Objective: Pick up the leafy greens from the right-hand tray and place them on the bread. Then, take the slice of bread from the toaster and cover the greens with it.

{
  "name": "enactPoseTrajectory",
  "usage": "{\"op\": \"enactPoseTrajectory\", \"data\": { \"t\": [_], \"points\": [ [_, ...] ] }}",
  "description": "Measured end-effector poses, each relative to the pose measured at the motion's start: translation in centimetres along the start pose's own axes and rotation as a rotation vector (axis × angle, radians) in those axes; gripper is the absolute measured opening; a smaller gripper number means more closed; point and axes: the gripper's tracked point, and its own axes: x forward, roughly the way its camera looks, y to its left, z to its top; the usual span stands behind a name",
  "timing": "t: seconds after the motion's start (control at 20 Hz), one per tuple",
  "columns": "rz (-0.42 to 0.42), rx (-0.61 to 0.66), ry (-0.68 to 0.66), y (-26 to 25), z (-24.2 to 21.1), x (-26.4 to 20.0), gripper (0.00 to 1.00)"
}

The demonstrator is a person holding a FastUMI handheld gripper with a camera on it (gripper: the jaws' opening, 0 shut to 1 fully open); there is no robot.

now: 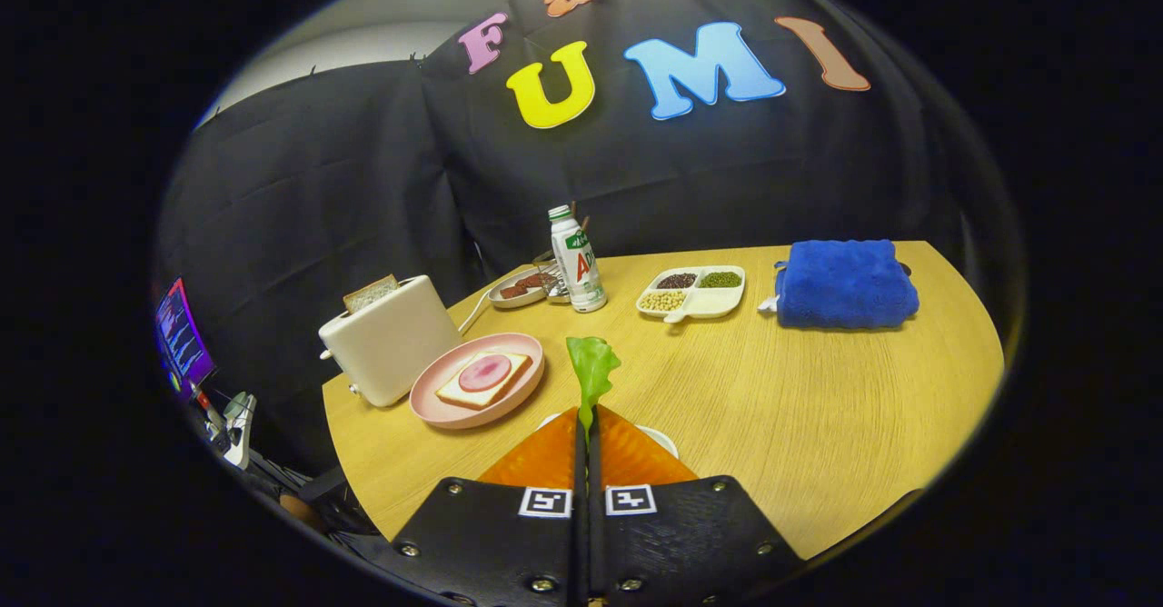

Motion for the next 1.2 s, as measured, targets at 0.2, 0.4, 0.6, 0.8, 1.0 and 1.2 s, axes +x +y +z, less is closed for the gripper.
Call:
{"op": "enactPoseTrajectory", "data": {
  "t": [0.2, 0.4, 0.6, 0.8, 1.0, 1.2],
  "points": [
    [0.046, 0.008, -0.030, 2.3, 2.1, 0.0, 0.00],
    [0.079, -0.020, -0.037, 4.7, 3.4, 1.1, 0.00],
    [0.112, -0.057, -0.036, 7.3, 4.4, 3.2, 0.00],
    [0.127, -0.077, -0.027, 9.6, 4.8, 5.9, 0.00],
    [0.108, -0.097, -0.023, 11.2, 5.0, 8.6, 0.00],
    [0.063, -0.126, -0.040, 12.8, 5.3, 11.3, 0.00]
  ]
}}
